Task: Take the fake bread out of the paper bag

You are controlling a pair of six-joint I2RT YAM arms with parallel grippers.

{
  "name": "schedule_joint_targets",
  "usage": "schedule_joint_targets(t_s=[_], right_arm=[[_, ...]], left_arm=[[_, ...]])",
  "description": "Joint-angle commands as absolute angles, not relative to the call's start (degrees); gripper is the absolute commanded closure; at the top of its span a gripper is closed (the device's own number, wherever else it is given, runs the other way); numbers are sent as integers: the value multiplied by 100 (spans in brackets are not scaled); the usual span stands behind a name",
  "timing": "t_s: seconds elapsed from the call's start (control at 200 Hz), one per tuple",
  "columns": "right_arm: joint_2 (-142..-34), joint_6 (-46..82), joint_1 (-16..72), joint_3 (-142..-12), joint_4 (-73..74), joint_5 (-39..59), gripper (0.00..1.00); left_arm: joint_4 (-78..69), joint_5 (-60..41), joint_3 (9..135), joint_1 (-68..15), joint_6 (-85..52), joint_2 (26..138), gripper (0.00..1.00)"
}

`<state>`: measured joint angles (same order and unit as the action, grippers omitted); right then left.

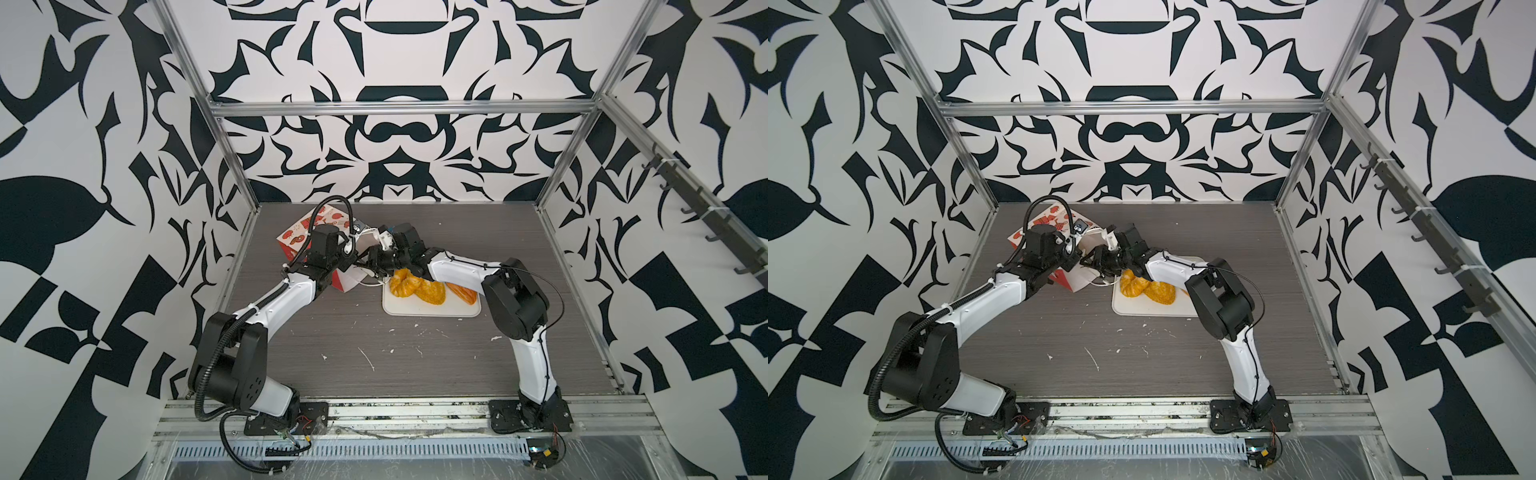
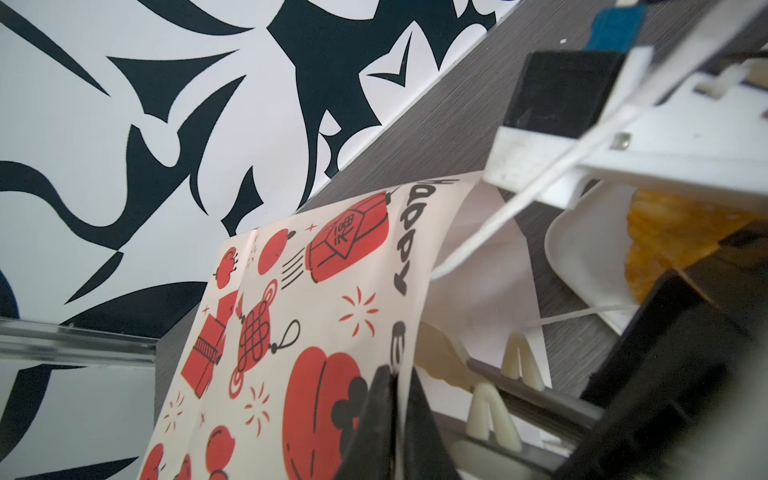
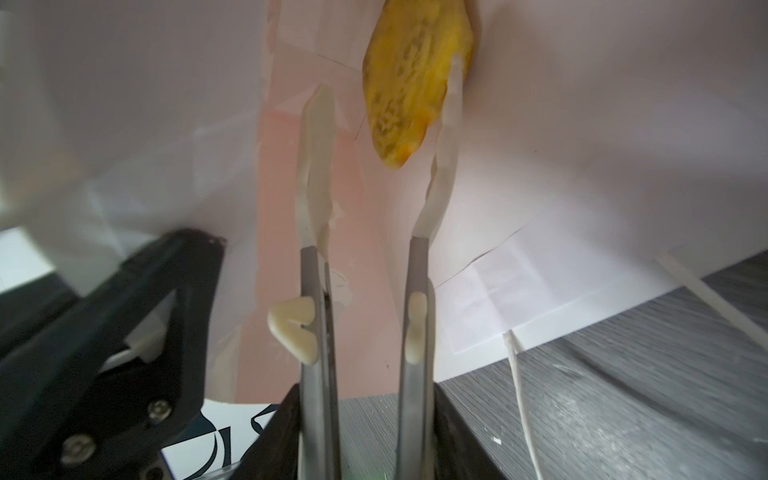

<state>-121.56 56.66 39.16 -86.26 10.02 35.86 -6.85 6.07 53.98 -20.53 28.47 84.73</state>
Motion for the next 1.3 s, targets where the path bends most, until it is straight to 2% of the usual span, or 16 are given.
schedule_joint_targets(t_s=[0.0, 0.655, 0.985, 1.295], right_arm=[[-12078, 5747, 3897, -8738, 1429, 3727, 53], [-12715, 6290, 3894, -9090, 2116, 3960, 53], [-12498, 6505, 3834, -8833, 2593, 3955, 54], [-12756, 6512, 3823, -9123, 2563, 3979, 54]], left_arm=[[-800, 475, 5377, -2025, 2786, 8274, 91], [-736, 433, 5384, -2038, 2794, 8204, 91], [-729, 466, 5387, -2033, 2797, 8201, 91], [-694, 470, 5412, -2048, 2795, 8222, 91]])
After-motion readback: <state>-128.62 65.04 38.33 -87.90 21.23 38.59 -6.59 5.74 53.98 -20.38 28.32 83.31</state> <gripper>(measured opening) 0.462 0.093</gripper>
